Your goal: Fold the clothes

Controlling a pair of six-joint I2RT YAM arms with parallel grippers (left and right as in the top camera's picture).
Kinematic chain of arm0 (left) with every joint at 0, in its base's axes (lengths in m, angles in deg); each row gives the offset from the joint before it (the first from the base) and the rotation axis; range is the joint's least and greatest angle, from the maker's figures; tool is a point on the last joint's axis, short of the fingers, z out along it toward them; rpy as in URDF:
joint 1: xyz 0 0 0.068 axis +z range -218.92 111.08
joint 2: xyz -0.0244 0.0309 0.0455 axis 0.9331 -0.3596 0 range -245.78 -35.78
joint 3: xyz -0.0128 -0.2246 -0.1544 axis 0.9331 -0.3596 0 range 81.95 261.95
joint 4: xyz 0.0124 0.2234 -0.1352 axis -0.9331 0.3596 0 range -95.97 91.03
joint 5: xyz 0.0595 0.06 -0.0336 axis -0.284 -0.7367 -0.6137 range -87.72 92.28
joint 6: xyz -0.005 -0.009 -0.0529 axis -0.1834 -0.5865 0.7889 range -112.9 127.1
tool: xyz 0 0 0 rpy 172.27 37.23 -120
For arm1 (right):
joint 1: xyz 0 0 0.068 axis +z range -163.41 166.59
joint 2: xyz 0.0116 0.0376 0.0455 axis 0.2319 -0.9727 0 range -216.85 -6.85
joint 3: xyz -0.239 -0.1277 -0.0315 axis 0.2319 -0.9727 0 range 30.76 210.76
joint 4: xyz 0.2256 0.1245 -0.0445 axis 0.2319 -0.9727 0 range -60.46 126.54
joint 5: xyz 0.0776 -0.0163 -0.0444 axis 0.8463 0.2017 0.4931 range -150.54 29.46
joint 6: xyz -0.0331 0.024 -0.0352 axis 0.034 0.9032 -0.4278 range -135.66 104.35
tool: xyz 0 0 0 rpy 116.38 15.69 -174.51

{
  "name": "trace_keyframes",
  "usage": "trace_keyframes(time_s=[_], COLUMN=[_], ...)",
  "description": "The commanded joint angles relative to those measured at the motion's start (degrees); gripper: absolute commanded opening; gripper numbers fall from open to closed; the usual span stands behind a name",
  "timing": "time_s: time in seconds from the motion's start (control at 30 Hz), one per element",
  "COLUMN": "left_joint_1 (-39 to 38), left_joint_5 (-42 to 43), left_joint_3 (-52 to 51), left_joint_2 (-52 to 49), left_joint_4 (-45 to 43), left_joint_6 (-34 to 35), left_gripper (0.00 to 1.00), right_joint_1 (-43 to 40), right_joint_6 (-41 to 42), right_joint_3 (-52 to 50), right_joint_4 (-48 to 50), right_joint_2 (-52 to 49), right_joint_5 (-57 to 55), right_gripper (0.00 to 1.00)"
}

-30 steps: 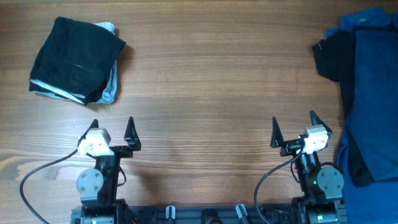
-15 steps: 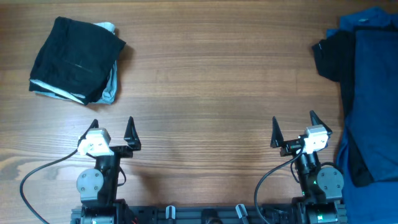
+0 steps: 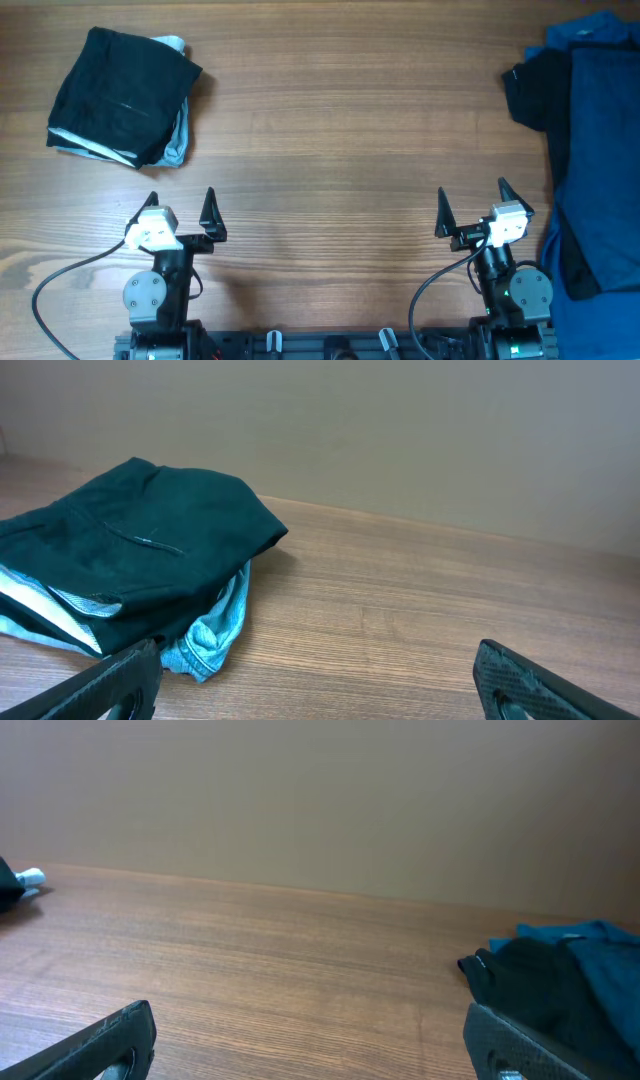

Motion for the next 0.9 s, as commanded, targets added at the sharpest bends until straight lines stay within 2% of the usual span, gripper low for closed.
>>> trace_keyframes(time_s=[0.0,0.87], left_joint_1=[-0.33,-0.33], left_joint_5=[-0.57,-0.57], left_joint_3=[-0.57,-0.57], left_joint_2=[0.31,0.31], left_joint_4=[-0.15,-0.15], left_joint_6=[0.11,0.11], left_gripper=[1.0,1.0], right_joint_1=[0.24,0.24], right_joint_6=[-1.01,-1.2], right_joint_3=[-0.07,-0.07], right_joint_4=[0.17,0.72], right_joint_2=[0.22,0.22], right_joint_5=[0.46,0.44], right_gripper=[1.0,1.0])
